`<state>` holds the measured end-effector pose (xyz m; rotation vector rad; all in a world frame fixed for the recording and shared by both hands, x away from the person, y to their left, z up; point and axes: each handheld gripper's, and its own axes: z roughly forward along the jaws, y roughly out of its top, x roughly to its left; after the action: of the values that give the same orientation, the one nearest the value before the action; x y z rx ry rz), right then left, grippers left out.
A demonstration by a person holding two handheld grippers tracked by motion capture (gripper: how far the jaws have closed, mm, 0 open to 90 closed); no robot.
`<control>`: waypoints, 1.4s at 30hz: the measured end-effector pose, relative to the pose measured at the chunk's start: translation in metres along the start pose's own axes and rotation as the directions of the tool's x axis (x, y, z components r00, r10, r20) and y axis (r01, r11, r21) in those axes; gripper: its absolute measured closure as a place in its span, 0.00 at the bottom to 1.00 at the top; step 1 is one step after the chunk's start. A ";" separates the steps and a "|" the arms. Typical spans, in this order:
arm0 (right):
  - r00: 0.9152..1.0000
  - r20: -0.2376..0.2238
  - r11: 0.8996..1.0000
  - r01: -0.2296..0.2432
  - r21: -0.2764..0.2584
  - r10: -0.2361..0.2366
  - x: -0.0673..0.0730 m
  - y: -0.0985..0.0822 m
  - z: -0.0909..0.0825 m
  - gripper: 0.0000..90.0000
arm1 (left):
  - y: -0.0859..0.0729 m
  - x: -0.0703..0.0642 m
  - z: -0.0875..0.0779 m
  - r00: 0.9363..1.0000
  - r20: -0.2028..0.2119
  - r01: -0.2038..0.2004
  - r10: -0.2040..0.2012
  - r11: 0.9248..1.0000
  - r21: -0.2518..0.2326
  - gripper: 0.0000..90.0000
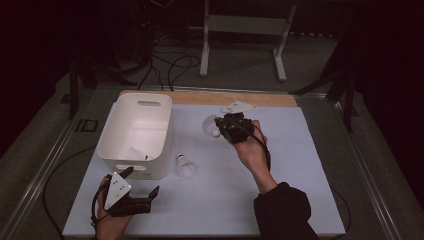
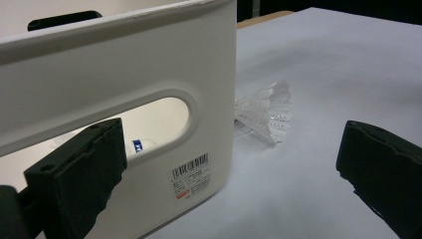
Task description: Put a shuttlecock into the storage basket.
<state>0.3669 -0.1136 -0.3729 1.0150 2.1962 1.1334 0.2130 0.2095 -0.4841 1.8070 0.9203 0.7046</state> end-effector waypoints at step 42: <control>0.999 -0.033 1.000 0.007 -0.011 -0.008 0.017 0.006 0.009 0.99 | 0.000 0.000 0.000 1.000 -0.001 -0.001 0.001 1.000 -0.001 0.00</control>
<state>0.3647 -0.0939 -0.3737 0.9897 2.2154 1.1652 0.2129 0.2097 -0.4840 1.8071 0.9194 0.7060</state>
